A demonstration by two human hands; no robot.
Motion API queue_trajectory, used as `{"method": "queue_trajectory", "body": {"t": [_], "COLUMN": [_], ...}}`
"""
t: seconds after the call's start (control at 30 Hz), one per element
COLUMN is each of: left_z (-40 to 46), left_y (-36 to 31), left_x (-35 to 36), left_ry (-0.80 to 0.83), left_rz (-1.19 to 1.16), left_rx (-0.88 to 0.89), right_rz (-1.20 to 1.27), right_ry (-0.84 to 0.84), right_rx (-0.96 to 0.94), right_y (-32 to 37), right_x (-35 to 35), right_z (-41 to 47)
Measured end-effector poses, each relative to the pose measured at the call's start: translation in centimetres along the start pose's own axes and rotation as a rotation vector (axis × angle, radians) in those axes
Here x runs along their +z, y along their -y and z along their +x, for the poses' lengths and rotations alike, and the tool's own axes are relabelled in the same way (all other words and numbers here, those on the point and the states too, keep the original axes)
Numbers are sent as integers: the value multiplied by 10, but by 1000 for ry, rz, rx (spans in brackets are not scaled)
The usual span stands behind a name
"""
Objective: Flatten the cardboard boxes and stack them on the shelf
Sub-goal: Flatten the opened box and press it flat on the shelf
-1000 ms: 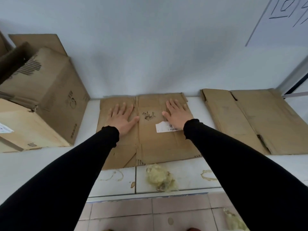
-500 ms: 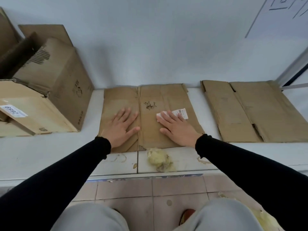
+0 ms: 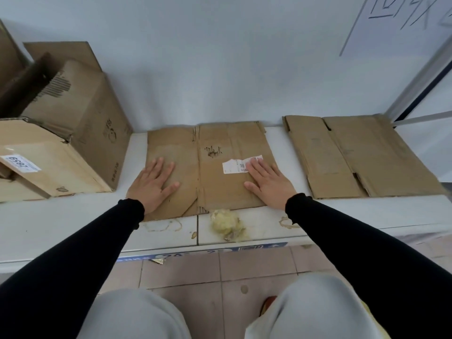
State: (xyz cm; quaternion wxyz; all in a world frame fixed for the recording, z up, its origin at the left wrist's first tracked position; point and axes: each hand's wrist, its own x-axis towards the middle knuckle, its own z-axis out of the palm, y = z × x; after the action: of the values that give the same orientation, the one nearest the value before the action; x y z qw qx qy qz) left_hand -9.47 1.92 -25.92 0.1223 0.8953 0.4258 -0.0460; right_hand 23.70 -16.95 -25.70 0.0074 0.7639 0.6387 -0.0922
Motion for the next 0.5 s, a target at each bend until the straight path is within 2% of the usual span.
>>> {"method": "queue_trajectory", "body": {"t": [0.07, 0.13, 0.23, 0.37, 0.5], "left_z": [-4, -6, -1, -3, -1], "left_y": [-10, -15, -15, -18, -51], "left_x": [-6, -9, -17, -51, -87], "left_ry": [25, -4, -113, -242, -322], "left_rz": [-135, -311, -505, -903, -1061], "left_rx": [-150, -297, -340, -347, -280], "right_rz": [62, 245, 442, 660, 817], "right_ry": [14, -11, -128, -265, -341], "right_rx": [119, 317, 506, 464, 426], "right_y": [6, 14, 22, 7, -28], "right_x": [-4, -8, -16, -35, -64], "right_z": [-2, -9, -13, -18, -35]}}
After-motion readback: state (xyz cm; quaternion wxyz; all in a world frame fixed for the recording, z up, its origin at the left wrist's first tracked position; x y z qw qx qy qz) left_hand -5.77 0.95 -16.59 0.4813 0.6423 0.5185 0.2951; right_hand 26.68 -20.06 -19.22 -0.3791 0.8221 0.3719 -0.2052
